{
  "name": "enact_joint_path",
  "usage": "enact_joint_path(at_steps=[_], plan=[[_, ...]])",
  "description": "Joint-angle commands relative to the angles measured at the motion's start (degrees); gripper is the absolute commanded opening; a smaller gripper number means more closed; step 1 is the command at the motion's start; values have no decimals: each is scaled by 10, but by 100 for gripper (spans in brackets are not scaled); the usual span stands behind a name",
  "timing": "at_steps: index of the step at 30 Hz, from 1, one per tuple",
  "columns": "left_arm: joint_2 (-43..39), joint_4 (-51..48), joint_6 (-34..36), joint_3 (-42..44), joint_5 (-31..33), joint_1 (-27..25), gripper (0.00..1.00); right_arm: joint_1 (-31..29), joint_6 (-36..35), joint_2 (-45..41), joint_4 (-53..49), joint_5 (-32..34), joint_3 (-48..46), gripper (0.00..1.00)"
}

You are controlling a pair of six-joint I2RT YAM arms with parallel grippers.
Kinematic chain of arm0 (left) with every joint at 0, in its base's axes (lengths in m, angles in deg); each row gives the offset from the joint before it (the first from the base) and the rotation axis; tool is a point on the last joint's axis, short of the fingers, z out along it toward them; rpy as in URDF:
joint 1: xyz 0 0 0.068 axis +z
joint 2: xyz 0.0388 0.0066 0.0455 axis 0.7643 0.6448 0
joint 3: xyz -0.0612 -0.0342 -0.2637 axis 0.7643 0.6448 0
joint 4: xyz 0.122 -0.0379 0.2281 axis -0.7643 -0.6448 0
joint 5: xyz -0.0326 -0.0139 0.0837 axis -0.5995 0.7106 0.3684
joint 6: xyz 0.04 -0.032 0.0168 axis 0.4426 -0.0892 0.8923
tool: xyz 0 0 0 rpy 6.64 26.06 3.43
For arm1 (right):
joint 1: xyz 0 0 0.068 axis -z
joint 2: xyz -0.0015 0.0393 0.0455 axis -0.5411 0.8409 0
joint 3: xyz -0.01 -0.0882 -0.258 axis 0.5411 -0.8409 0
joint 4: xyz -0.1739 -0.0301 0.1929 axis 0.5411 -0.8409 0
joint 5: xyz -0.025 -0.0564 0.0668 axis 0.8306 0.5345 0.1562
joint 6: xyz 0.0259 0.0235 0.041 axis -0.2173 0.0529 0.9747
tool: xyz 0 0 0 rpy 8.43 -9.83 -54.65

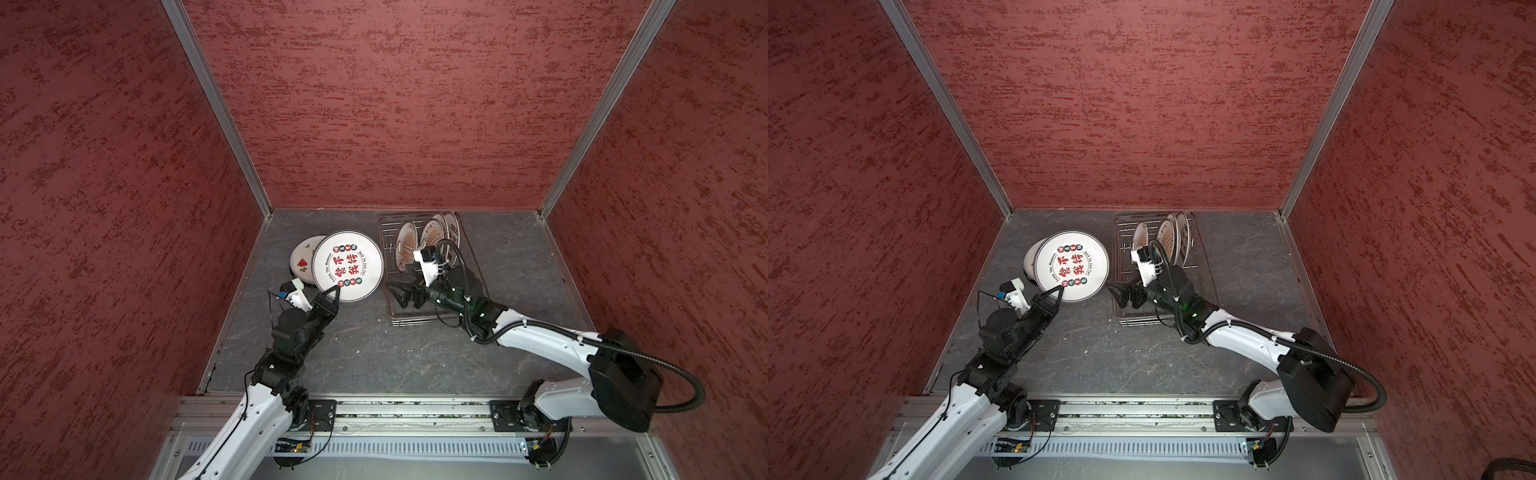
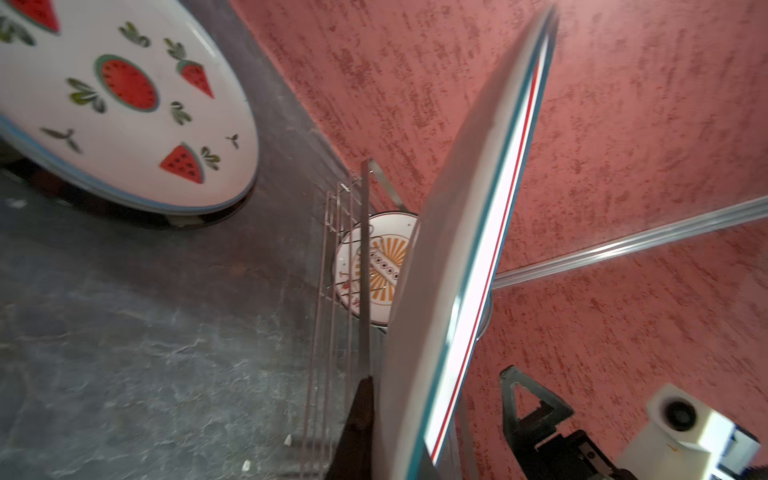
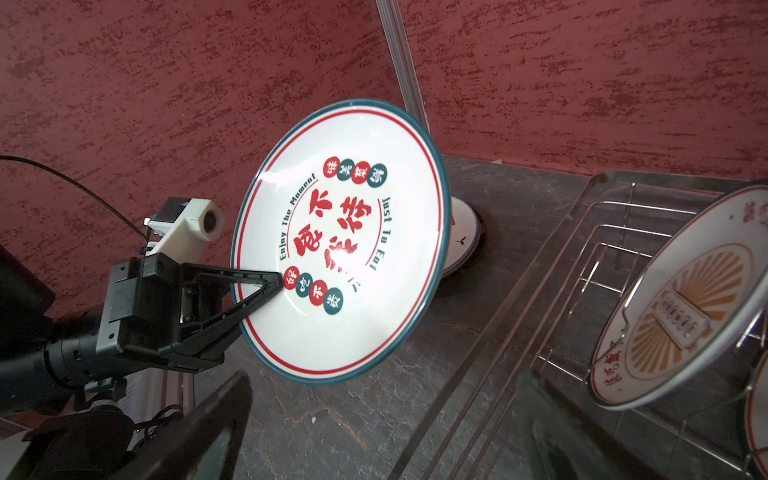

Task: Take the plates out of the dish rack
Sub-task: 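Carry the text plate toward the table with the left gripper while the right gripper withdraws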

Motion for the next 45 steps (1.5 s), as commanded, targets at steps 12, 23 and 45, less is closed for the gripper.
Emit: enact_joint_path(at_steps=[12,23,45], plan=[[-16,-189,-95,-35,17,7,0,-19,-31,102,-36,10,87,99],[51,-179,-130,-25,7,11,0,-31,-38,135,-63,9,115,99],[106,-193,-177,-19,-1,14,0,-69,-97,213,-180,46,213,99]])
